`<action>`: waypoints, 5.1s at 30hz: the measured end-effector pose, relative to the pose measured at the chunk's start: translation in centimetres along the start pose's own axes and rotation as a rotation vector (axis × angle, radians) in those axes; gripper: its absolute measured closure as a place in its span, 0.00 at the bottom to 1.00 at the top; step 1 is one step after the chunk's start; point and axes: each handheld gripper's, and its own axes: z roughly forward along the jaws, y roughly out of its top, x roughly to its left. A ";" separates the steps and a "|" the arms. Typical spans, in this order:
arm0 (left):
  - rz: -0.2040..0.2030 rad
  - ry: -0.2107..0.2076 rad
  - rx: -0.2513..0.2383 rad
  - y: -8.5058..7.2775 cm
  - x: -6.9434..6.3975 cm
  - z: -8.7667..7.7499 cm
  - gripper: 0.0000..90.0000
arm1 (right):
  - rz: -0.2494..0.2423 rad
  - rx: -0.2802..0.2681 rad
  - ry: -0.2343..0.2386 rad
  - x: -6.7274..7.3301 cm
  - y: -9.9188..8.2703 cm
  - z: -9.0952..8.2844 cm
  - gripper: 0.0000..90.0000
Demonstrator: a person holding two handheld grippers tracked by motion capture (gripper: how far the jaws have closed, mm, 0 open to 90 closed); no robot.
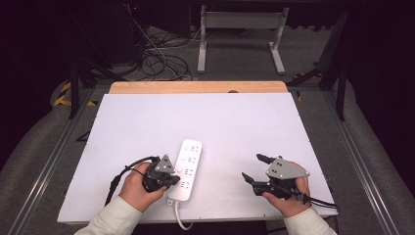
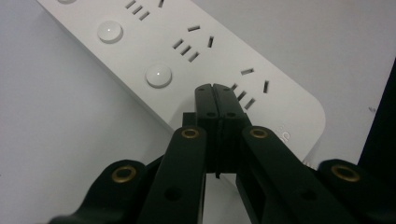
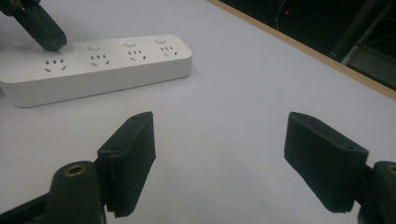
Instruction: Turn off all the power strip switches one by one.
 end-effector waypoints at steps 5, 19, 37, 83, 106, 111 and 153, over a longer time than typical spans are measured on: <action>0.008 0.011 0.003 0.0 -0.1 0.0 1.00 | 0.003 -0.003 0.000 0.0 0.0 0.0 0.28; 0.021 0.026 -0.064 0.2 -0.3 -0.6 1.00 | -0.003 -0.002 -0.002 -0.1 0.0 -0.1 0.28; -0.089 0.006 -0.213 1.4 2.2 -0.2 1.00 | -0.006 0.005 0.000 0.0 -0.1 0.1 0.28; -0.064 0.015 -0.076 1.5 2.7 1.5 1.00 | -0.004 0.005 -0.002 -0.2 -0.2 0.0 0.28; -0.040 0.069 -0.065 1.5 1.9 1.6 1.00 | 0.004 -0.002 -0.003 -0.2 -0.1 -0.2 0.28; -0.045 0.075 -0.063 1.6 1.8 1.7 1.00 | 0.008 -0.005 -0.003 -0.2 -0.1 -0.2 0.28; -0.078 0.068 -0.252 4.2 3.7 0.1 1.00 | 0.007 0.002 0.001 -0.1 -0.2 0.0 0.28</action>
